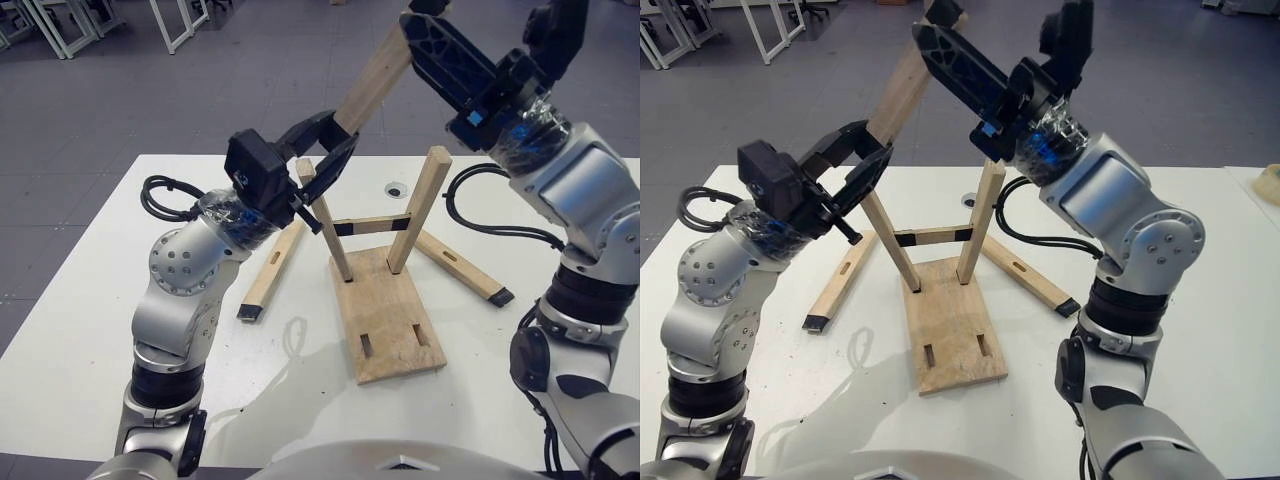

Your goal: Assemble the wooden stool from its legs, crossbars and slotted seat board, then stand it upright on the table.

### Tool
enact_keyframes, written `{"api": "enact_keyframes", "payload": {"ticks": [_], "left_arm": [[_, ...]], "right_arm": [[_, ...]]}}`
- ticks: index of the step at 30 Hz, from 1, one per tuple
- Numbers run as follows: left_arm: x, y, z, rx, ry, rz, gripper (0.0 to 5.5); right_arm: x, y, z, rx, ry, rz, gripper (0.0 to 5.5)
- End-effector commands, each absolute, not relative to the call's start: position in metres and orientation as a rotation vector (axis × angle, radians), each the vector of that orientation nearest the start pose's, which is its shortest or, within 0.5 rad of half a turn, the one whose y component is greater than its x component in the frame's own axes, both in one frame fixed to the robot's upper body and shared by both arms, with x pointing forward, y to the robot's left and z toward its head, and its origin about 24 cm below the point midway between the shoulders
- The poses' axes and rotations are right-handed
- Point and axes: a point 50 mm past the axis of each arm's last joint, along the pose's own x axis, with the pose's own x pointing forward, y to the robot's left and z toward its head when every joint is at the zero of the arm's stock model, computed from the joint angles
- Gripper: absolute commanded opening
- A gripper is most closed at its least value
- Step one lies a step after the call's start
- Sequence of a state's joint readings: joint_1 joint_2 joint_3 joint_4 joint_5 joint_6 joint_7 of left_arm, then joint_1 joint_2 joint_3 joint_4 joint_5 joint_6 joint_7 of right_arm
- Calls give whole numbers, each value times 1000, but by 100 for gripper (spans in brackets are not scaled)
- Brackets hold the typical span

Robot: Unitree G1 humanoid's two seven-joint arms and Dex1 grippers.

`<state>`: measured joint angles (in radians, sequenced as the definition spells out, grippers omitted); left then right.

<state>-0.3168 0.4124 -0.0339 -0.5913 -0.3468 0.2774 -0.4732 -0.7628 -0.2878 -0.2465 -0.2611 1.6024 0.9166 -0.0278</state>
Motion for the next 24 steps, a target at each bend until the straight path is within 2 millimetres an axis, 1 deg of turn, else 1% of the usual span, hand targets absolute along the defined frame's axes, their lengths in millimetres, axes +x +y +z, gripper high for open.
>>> {"api": "enact_keyframes", "payload": {"ticks": [1,2,4,7,9,10,11,12,13,14,16,17,19,21,22,24], "left_arm": [[240,125,220,300,-533,-783,134],[239,124,222,312,-540,-785,133],[238,122,223,337,-550,-797,133],[235,121,225,350,-559,-803,133],[236,123,227,355,-565,-790,133],[237,124,228,356,-577,-780,171],[238,125,229,362,-587,-778,176],[238,127,229,364,-597,-774,200],[238,128,228,371,-603,-778,207],[238,131,227,378,-600,-778,228],[240,136,224,403,-592,-759,249],[242,140,223,403,-587,-741,266],[246,150,224,374,-582,-681,269],[251,160,223,334,-568,-615,269],[254,164,222,315,-565,-579,269],[258,178,220,265,-563,-457,269]], "right_arm": [[271,-105,288,690,-93,1136,80],[273,-105,286,665,-85,1117,61],[275,-103,282,626,-75,1074,43],[278,-103,280,587,-77,1035,40],[280,-105,280,590,-82,1016,40],[281,-108,281,610,-88,1009,40],[282,-110,284,638,-93,1005,40],[283,-113,286,669,-98,1002,40],[285,-117,288,697,-101,995,40],[287,-123,289,718,-103,980,40],[290,-130,289,736,-103,958,40],[291,-135,290,732,-109,940,40],[295,-155,295,733,-151,870,40],[300,-185,301,726,-215,744,40],[303,-198,301,700,-233,684,40],[309,-223,291,624,-231,555,40]]}}
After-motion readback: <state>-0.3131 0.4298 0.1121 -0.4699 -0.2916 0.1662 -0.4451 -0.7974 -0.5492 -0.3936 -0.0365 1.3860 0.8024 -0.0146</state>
